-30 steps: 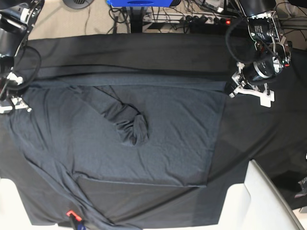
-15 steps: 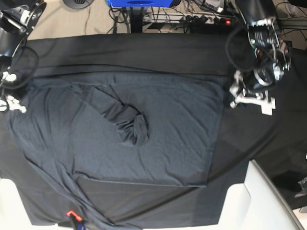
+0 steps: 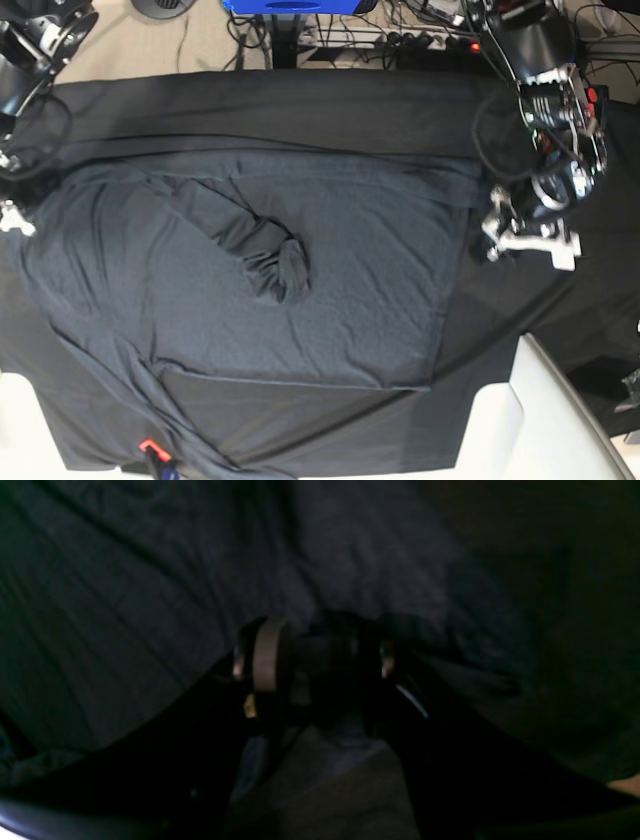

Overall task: Fold the T-shirt properly
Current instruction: 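Hold the shirt edge with both grippers and adjust the grip, then release the right gripper and move it over the shirt center, then lower the right gripper onto the bunched sleeve cuff and grasp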

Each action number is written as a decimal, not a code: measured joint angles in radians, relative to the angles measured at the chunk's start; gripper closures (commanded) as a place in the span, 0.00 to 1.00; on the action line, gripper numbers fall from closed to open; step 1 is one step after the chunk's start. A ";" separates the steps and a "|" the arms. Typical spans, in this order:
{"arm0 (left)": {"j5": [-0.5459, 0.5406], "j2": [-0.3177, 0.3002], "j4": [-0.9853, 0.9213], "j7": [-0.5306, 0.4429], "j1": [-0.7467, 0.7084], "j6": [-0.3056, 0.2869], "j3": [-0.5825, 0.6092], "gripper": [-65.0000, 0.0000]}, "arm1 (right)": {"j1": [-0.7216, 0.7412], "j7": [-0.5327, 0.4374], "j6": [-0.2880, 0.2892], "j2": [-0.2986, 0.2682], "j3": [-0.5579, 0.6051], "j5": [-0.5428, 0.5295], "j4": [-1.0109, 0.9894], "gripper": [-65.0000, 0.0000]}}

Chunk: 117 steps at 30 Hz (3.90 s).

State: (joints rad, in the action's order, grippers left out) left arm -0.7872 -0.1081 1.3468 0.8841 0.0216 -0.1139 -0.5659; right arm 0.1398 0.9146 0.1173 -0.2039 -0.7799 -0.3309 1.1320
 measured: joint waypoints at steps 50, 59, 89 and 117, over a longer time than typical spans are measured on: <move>0.630 0.035 0.079 -0.373 -0.571 -0.576 -0.109 1.00 | -0.219 -0.010 -0.235 0.110 1.507 -0.011 0.561 0.70; 0.627 0.036 0.077 -0.376 -0.568 -0.576 -0.110 1.00 | -0.085 -0.019 -0.272 0.150 1.638 -0.007 0.377 0.50; 0.627 0.037 0.031 -0.379 -0.562 -0.576 -0.111 1.00 | -0.166 -0.189 -0.282 0.163 1.580 -0.003 0.251 0.99; 0.629 0.036 0.031 -0.379 -0.559 -0.576 -0.111 1.00 | -0.053 -0.192 -0.272 0.171 1.525 -0.009 0.138 0.99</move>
State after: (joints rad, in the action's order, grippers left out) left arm -0.1577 -0.0719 1.3781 0.5053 -0.5377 -0.6895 -0.6769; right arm 0.0868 0.7227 -0.1547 -0.0326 0.7448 -0.3397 1.2697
